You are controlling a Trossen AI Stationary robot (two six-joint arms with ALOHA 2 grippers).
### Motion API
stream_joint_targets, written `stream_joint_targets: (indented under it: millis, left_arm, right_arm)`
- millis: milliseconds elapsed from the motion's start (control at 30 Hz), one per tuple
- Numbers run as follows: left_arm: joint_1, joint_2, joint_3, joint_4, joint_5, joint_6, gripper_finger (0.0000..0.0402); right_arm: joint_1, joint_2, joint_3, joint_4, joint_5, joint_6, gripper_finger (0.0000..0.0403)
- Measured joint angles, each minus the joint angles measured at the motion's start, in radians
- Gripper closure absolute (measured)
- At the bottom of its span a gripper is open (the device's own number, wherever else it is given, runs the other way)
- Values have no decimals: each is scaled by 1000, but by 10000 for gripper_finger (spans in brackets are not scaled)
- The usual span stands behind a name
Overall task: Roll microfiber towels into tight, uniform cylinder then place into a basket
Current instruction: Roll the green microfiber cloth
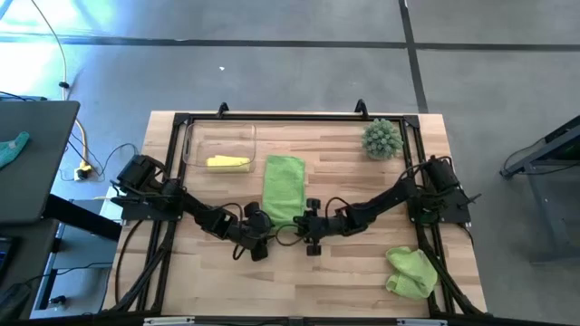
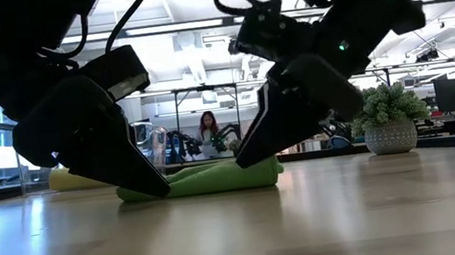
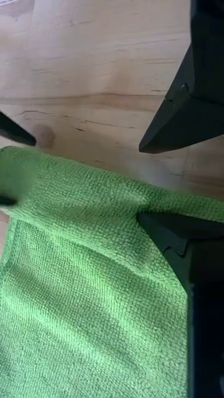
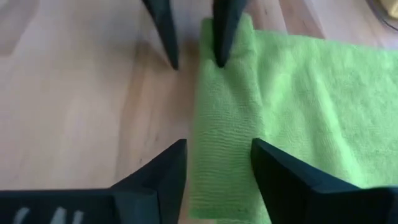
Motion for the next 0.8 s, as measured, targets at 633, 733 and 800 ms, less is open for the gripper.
stream_joint_targets:
  millis: [633,733,800]
  left_arm:
    - [-1,2,0,6,-2,0,243]
    - [0,1,0,3,-2,-16,243]
    - [0,1,1,3,-1,-16,243]
  right_arm:
    - [-44,-24,2,-238,-126,70,208]
    - [-46,-93,-5,-375,-131,74,208]
    - [-46,-147,-6,-419,-132,112,208]
